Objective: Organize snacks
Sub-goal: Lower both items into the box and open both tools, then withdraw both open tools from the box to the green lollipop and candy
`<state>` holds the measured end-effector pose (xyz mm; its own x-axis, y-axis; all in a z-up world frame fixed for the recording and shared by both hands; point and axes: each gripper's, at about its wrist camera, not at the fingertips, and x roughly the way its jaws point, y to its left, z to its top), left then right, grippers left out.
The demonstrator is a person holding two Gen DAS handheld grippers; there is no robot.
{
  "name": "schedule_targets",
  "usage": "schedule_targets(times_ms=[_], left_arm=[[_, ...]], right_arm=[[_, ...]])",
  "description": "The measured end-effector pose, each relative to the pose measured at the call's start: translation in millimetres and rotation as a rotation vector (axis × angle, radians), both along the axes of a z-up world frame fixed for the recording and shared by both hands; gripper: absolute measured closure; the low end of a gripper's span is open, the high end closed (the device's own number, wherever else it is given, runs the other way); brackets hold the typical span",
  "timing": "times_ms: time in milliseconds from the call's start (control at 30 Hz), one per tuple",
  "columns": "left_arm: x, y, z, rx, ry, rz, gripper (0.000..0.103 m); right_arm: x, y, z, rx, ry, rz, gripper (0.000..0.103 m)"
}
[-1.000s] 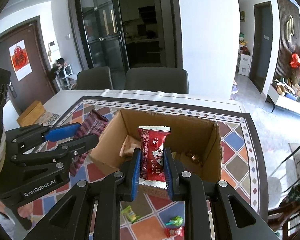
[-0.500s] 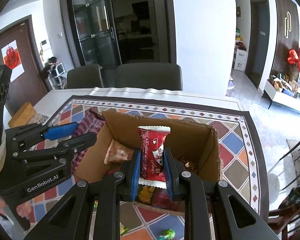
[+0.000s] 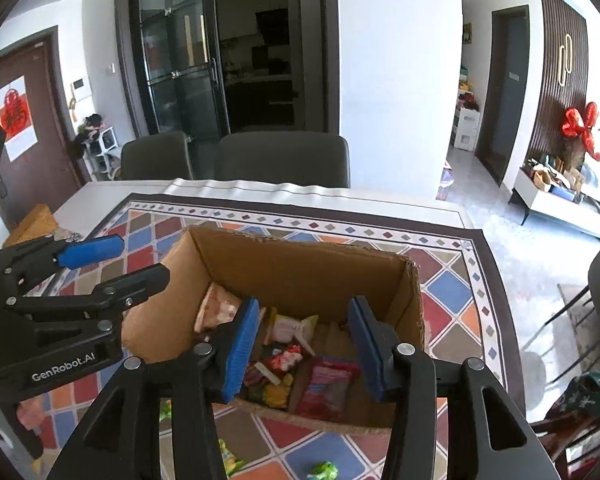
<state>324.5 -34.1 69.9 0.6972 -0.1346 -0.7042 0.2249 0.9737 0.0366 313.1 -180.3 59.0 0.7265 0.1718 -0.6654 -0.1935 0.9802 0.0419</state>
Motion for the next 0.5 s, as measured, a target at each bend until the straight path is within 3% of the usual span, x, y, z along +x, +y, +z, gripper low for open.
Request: schedule_targets(times_ms=[500], left_arm=[[-51, 22, 12, -0.011, -0.033, 0.005, 0.044]], right_arm=[[-46, 20, 15, -0.006, -0.044, 0.062, 0.055]])
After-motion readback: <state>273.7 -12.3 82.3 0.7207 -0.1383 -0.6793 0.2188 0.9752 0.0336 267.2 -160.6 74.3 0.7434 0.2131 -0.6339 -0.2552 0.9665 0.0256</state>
